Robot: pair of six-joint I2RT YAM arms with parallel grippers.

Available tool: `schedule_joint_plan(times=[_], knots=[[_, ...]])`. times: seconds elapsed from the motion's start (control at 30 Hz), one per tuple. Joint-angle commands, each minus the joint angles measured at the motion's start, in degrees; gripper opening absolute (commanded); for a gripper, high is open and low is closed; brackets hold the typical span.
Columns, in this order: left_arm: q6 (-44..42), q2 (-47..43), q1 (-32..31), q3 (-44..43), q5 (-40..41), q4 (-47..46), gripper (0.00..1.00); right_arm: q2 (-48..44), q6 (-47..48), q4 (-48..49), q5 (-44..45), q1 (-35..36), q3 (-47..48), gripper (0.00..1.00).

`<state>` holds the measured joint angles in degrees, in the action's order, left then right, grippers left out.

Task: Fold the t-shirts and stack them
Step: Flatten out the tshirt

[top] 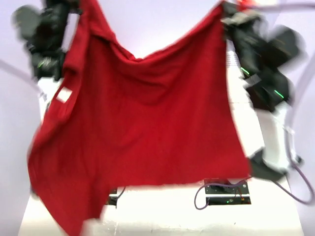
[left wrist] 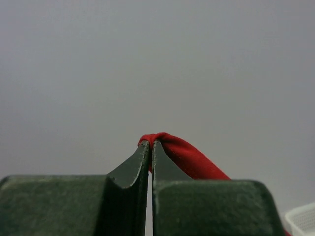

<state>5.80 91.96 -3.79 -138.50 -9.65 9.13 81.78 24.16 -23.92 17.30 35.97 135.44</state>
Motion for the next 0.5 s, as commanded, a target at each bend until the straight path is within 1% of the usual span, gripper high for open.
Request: schedule_joint_plan(times=[0.0,0.03,0.07,0.1,0.13,0.17,0.23,0.27,0.3,0.47], knots=[[1.0,10.3,2.5,-6.3,-1.4,4.6,0.0,10.6,-1.6,-1.7,-5.1,-6.9,6.1,0.0],[2.2,12.3,3.4,-7.4,-3.8,4.1,0.0,12.9,-3.3,-1.6,-7.7,-8.4,7.4,0.0],[2.9,14.3,3.8,-9.3,-4.6,3.5,0.0,15.1,-4.2,-1.5,-8.9,-11.4,9.7,0.0],[4.3,18.0,6.4,-10.3,-5.3,2.5,0.0,17.3,-5.1,-1.5,-10.0,-12.8,11.2,0.0],[4.7,19.7,7.1,-11.0,-6.3,1.6,0.0,21.6,-6.1,-0.8,-10.7,-13.9,12.3,0.0],[5.0,20.9,7.7,-11.0,-6.6,-0.9,0.0,23.4,-6.4,0.1,-11.5,-15.7,14.0,0.0],[5.7,23.1,9.6,-10.8,-7.6,-3.1,0.0,27.6,-6.5,1.9,-12.2,-16.9,15.2,0.0],[6.4,24.0,10.4,-13.7,-8.4,-3.3,0.0,28.5,-6.2,2.1,-12.1,-17.5,16.3,0.0],[8.9,25.7,12.3,-14.5,-9.4,-3.7,0.0,29.1,-5.9,2.4,-12.1,-17.7,16.8,0.0],[13.4,24.8,17.8,-14.4,-13.6,-6.7,0.0,27.2,-5.4,2.8,-12.3,-18.9,14.9,0.0]])
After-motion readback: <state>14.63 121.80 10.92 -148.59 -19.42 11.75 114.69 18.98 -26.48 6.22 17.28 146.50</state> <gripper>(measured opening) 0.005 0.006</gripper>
